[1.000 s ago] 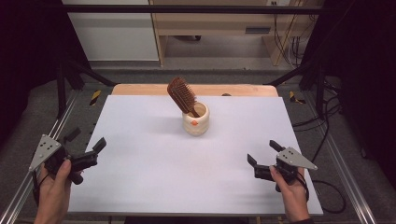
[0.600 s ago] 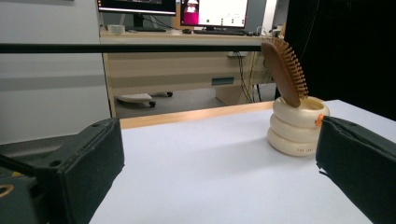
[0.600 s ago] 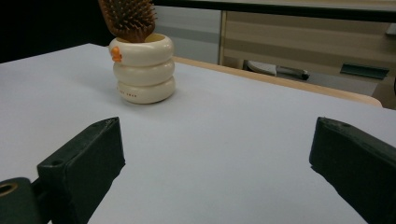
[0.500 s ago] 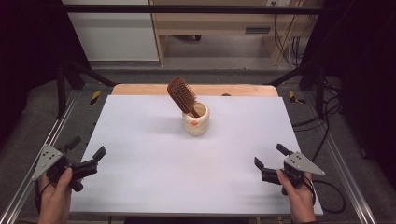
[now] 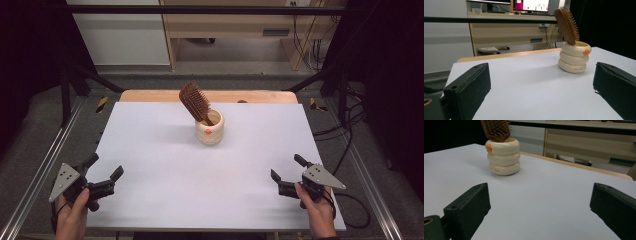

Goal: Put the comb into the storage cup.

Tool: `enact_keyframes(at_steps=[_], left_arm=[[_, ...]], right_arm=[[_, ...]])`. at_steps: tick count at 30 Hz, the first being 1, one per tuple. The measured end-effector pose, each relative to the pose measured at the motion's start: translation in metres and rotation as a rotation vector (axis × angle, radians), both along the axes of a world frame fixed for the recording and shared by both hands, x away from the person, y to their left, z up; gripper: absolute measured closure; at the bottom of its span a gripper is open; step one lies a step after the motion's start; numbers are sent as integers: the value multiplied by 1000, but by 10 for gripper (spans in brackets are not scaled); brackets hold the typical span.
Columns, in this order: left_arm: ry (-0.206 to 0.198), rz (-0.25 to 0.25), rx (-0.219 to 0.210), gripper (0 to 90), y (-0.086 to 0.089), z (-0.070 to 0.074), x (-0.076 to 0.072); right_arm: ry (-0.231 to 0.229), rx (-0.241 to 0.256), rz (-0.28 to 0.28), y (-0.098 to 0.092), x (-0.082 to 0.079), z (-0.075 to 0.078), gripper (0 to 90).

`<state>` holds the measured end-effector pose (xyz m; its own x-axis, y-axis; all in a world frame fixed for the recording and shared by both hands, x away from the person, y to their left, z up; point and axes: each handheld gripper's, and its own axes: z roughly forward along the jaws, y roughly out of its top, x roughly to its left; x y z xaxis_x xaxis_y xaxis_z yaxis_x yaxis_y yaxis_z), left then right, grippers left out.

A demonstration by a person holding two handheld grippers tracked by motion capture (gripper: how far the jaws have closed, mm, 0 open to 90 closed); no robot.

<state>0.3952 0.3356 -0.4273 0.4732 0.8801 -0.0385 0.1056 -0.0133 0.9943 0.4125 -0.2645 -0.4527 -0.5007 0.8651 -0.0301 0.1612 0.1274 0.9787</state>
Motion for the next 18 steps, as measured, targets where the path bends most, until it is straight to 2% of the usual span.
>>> enact_keyframes(at_steps=[5, 8, 12, 16, 18], left_arm=[[8, -32, 11, 15, -10, -6, -1], [16, -49, 39, 19, -18, -10, -2], [-2, -86, 53, 17, -34, -11, -5], [-15, -98, 21, 17, -45, -10, -5], [-19, -90, 19, 18, -49, -10, -4]], right_arm=[[-4, 3, 6, 3, 4, -2, 32], [-2, 9, 14, 7, 7, -3, 35], [-1, 4, 34, 14, 10, -4, 36], [14, 37, 32, 16, 12, -4, 36], [18, 52, 27, 17, 14, -4, 40]])
